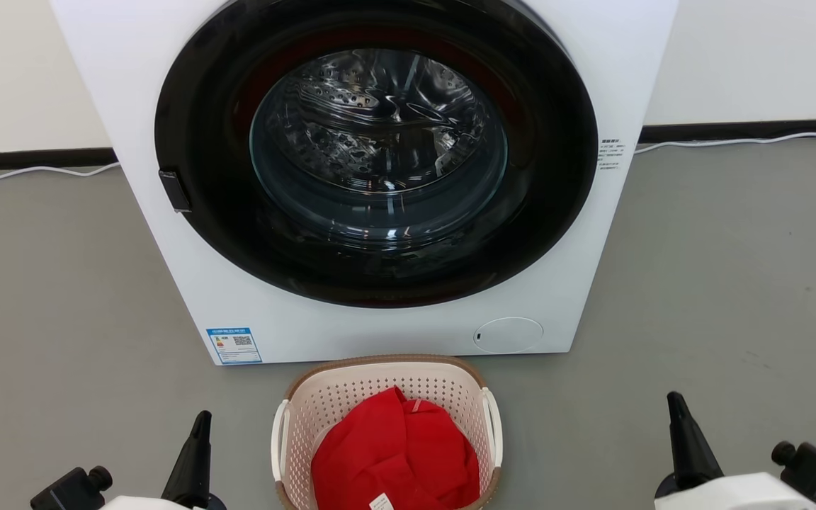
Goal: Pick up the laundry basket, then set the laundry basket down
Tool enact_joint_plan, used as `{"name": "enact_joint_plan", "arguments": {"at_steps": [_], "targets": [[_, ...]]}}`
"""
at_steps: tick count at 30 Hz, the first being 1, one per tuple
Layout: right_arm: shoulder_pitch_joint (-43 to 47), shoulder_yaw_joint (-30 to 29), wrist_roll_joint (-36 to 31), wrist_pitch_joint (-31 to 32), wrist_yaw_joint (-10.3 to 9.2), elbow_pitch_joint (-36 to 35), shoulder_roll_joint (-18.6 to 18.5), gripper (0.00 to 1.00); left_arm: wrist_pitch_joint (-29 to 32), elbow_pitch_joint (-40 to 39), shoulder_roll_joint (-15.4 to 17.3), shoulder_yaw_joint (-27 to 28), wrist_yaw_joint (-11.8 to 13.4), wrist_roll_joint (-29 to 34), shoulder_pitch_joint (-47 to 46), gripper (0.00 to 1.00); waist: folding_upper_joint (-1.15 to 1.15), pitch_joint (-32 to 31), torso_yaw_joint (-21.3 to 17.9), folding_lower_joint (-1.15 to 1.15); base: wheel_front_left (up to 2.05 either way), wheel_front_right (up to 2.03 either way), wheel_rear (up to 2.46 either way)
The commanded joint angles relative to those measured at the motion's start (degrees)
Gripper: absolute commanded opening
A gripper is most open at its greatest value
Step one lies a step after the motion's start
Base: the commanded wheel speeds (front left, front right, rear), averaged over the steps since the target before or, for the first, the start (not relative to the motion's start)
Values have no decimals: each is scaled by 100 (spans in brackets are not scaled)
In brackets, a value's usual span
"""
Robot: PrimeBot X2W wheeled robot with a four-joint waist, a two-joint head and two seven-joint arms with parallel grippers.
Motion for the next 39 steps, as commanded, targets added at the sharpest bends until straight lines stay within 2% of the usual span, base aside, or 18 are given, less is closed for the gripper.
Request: {"name": "enact_joint_plan", "arguments": {"at_steps": [1,39], "targets": [[-340,28,173,40,16,-151,-58,0,30,-118,19,127,-16,-130,-299,0,0,3,3,-1,0,0,0],[-601,-185,2627,664,21,-156,-71,0,674,-17,-194,529,-30,-1993,-644,0,0,101,76,-1,0,0,0]]}}
